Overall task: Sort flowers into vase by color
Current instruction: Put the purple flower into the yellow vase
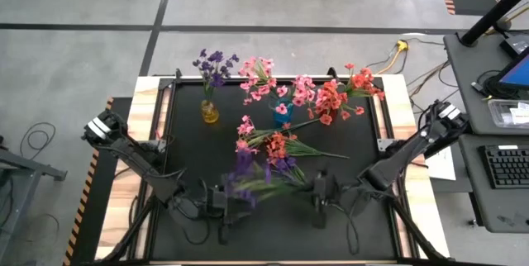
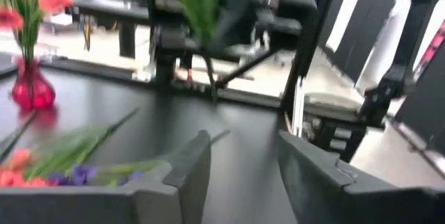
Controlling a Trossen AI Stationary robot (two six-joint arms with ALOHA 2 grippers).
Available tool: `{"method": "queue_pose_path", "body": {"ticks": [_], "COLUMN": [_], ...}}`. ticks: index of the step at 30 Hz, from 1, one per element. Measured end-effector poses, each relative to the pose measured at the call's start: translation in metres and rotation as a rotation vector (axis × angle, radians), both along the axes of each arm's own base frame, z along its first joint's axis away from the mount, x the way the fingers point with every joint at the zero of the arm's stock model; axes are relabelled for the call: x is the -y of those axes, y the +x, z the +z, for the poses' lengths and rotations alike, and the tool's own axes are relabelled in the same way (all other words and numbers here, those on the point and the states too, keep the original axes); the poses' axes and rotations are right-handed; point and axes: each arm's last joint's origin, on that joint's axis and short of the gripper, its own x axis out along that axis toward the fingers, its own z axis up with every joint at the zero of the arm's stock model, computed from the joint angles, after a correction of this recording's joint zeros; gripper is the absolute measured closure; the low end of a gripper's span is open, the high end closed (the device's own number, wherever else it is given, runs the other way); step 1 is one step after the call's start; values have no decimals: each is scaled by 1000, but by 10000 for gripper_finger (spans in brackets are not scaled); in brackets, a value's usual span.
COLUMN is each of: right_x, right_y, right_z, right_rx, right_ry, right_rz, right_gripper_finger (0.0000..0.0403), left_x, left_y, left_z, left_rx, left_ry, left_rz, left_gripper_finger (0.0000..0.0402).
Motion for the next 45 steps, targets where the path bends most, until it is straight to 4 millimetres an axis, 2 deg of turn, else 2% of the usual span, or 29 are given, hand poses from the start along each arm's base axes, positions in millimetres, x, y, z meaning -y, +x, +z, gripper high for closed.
{"method": "queue_pose_path", "body": {"ticks": [6,9,14,21,26,31,34,39,45], "right_x": [-17,-22,-19,-8,-8,-6,-4,1,9], "right_y": [26,39,61,71,71,72,72,72,64], "right_z": [-4,-5,-11,-15,-17,-17,-19,-19,-6], "right_rx": [295,387,381,351,341,339,317,263,177], "right_ry": [-98,-133,-149,-99,-105,-95,-97,-63,-67], "right_rz": [168,209,211,173,170,164,160,142,44], "right_gripper_finger": [390,390,390,390,390,389,372,310,236], "left_x": [-4,-8,-10,-6,-5,-7,-10,-14,-19], "left_y": [9,17,26,33,37,38,39,42,37], "left_z": [9,11,17,32,36,35,34,32,32], "left_rx": [115,173,286,301,260,235,221,208,163], "left_ry": [32,52,64,161,199,204,222,225,232], "left_rz": [8,-32,-120,-127,-80,-16,13,25,64], "left_gripper_finger": [194,179,175,180,225,325,385,384,398]}}
